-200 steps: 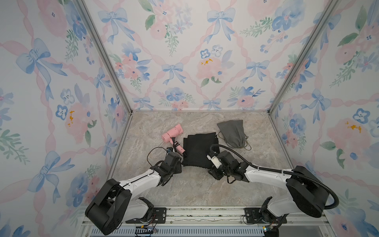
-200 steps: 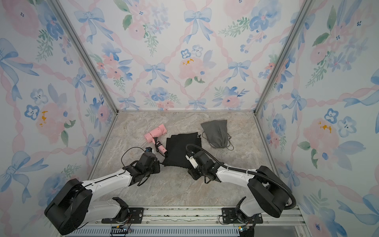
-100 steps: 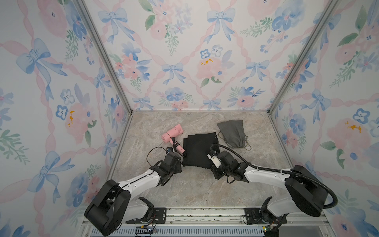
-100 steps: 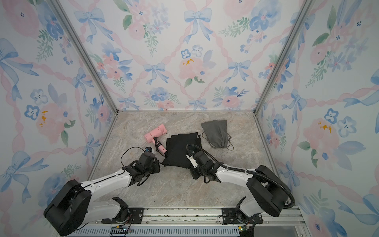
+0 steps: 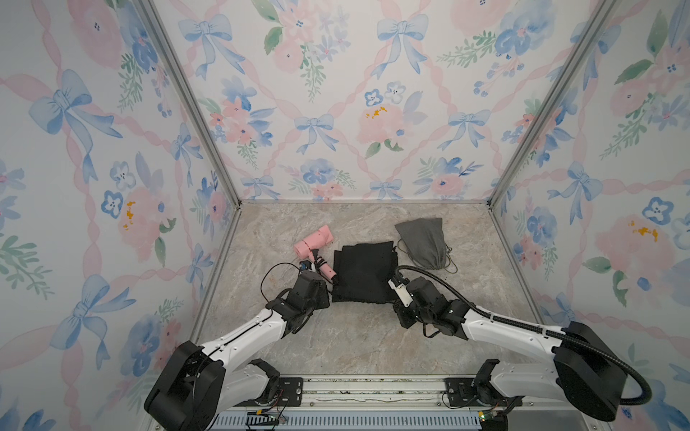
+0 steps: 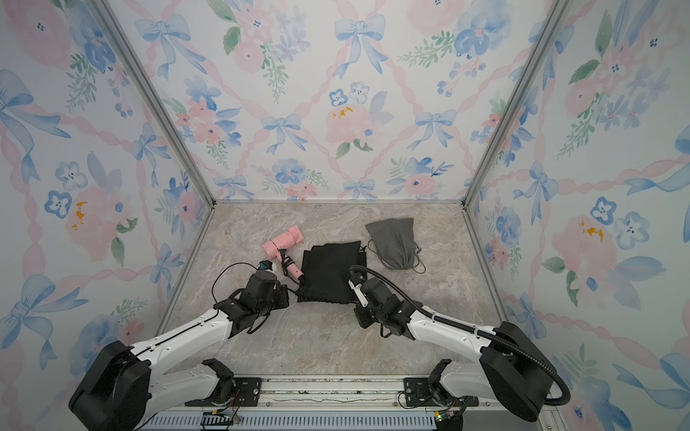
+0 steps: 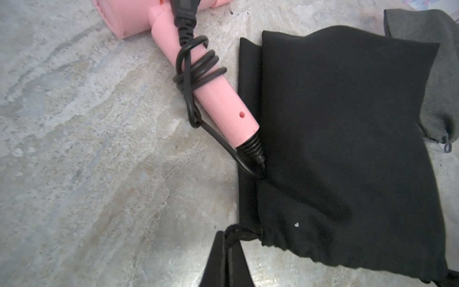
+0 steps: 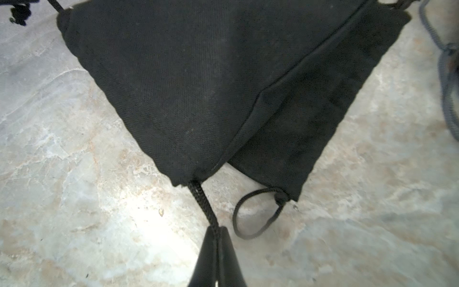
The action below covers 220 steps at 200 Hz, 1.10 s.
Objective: Pack away hair dryers
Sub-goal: Pull the drawstrings on both sides of the drawstring bag.
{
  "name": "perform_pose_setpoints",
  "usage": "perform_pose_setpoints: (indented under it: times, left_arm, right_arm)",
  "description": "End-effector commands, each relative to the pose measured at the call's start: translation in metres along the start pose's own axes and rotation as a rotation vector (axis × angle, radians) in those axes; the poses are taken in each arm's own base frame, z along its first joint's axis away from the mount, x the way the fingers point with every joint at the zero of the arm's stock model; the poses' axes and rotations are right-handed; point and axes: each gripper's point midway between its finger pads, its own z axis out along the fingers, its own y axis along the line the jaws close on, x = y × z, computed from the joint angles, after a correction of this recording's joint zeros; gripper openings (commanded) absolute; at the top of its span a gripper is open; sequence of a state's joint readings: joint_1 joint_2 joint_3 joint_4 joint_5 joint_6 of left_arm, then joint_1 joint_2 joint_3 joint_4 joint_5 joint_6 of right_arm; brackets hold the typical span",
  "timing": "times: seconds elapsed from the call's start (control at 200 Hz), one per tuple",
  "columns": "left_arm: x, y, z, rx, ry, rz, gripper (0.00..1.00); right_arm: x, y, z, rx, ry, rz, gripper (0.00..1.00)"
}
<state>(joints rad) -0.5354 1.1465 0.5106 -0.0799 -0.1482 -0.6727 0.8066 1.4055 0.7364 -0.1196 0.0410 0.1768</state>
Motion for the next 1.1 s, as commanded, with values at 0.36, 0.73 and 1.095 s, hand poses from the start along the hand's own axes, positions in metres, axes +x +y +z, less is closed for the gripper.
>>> perform_pose_setpoints:
  times: [0.36,0.73,1.095]
  left_arm:
    - [-0.132,-0.051,-0.059,0.022,-0.256,0.068,0.0]
    - [-0.226,-0.099,-0.07,0.055,-0.384,0.151,0.0]
    - [-0.298,-0.118,-0.086,0.05,-0.508,0.189,0.0]
  right_arm:
    - [-0.061,-0.123,-0.091,0.388,-0.164,0.289,0.0]
    - [-0.16,-0.176,-0.145,0.461,-0.365,0.334,0.0]
    - [-0.232,-0.223,-0.19,0.54,-0.478,0.329,0.0]
